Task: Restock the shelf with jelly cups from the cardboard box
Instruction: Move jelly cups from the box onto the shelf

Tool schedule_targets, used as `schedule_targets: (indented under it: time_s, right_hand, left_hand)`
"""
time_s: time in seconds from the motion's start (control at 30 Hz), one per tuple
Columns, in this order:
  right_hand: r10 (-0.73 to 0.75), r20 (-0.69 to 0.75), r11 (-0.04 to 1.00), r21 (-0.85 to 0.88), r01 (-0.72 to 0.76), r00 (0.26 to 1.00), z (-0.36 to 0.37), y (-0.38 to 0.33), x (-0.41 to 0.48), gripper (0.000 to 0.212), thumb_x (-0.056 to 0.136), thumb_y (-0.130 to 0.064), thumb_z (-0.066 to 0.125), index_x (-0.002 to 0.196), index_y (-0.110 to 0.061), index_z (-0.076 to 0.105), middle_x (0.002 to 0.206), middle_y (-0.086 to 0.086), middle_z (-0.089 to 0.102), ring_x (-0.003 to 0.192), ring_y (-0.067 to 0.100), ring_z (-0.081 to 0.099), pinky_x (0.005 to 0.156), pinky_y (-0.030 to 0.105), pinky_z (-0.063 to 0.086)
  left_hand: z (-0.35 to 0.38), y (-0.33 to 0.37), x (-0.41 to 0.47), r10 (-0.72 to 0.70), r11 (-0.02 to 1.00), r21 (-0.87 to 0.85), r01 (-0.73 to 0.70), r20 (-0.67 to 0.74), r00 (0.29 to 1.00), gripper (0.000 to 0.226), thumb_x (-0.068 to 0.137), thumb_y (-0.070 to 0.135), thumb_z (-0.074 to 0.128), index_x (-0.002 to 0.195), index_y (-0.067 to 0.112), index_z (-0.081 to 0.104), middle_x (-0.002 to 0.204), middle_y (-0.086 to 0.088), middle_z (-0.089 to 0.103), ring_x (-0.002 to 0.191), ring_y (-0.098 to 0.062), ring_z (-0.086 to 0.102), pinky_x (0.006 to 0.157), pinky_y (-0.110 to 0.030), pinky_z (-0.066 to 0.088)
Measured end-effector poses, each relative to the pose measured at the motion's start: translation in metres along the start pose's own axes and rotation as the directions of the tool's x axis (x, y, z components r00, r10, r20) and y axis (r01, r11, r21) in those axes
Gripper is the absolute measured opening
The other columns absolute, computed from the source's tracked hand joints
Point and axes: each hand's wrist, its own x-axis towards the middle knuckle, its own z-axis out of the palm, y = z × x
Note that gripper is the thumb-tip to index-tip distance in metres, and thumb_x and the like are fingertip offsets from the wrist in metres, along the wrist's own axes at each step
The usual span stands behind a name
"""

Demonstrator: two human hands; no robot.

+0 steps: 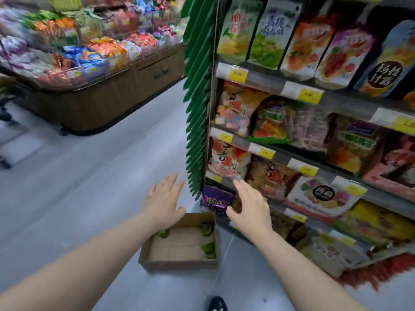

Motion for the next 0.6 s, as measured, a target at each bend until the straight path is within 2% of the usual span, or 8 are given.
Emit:
schedule_targets:
  time_s: [0.17,0.4,0.6]
  right_hand:
    - [0.012,0.184,1.000,-0.004,-0.011,0.983,0.062,-0.008,0.023,0.074,0.089,-0.044,0.056,0.151,-0.036,0.018,0.157,-0.009,0.024,0.143,0.016,0.025,0.113,0.038,0.031]
    - [0.064,0.392,0.998,-0.003,-0.068,0.918,0.143,-0.006,0.087,0.072,0.090,-0.046,0.054,0.151,-0.036,0.017,0.157,-0.009,0.021,0.143,0.016,0.022,0.114,0.035,0.027]
    - [0.142,0.510,0.987,-0.010,-0.159,0.848,0.228,0.004,0.121,0.073,0.089,-0.041,0.055,0.151,-0.035,0.018,0.157,-0.008,0.022,0.143,0.018,0.022,0.114,0.037,0.026]
  left_hand:
    - [0.047,-0.041,0.012,-0.100,0.991,-0.073,0.112,0.145,0.984,0.075,0.091,0.039,0.049,0.152,0.020,0.011,0.161,-0.005,0.001,0.147,-0.023,0.008,0.117,-0.041,0.016]
    - [0.106,-0.101,0.065,-0.178,0.967,-0.131,0.219,0.272,0.946,0.073,0.093,0.038,0.048,0.153,0.020,0.011,0.161,-0.004,0.004,0.147,-0.021,0.013,0.114,-0.033,0.019]
    - [0.184,-0.133,0.105,-0.222,0.935,-0.176,0.307,0.384,0.896,0.075,0.091,0.038,0.051,0.153,0.019,0.014,0.161,-0.004,0.007,0.146,-0.022,0.016,0.116,-0.036,0.022]
